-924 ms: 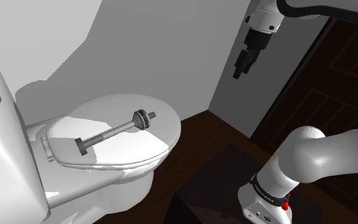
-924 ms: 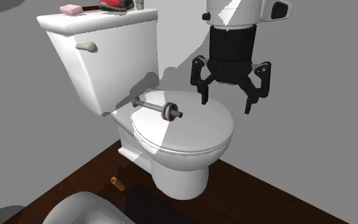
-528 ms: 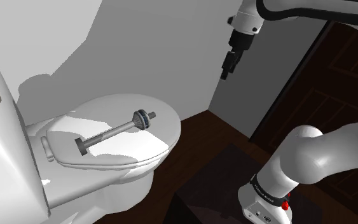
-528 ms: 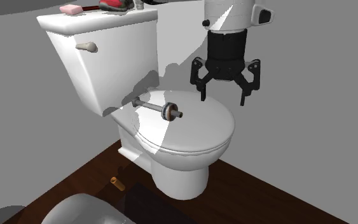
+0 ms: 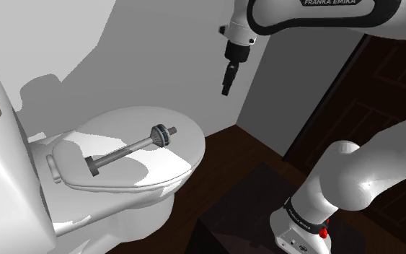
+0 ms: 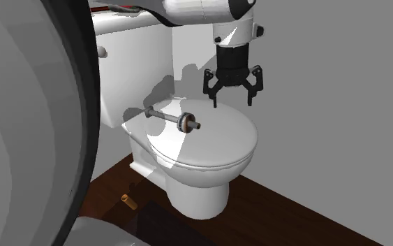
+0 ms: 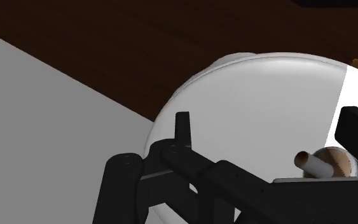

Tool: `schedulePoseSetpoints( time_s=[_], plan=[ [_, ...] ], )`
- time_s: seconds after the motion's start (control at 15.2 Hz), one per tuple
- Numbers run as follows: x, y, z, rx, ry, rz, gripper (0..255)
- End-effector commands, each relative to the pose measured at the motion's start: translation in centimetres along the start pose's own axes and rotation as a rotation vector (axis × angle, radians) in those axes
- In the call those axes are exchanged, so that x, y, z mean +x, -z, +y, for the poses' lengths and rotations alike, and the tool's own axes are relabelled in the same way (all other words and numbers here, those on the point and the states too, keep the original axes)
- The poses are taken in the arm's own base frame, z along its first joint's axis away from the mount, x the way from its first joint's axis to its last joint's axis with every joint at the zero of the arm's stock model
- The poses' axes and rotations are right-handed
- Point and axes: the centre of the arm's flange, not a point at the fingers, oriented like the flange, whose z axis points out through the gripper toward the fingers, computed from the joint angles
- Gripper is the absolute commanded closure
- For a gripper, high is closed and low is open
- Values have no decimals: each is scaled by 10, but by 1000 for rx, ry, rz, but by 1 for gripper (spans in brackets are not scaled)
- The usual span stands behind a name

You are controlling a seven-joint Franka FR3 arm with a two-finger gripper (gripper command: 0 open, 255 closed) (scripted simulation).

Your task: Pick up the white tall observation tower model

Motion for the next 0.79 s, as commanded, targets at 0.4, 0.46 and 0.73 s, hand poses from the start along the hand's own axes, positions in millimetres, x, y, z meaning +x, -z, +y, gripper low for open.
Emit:
schedulePoseSetpoints(
  time_s=[0.4,0.46,0.73],
  plan=[
    [89,-36,-49,-24,294,-9,0],
    [99,-40,-57,-27,330,-10,0],
    [136,-59,-91,-40,476,-16,0]
  ],
)
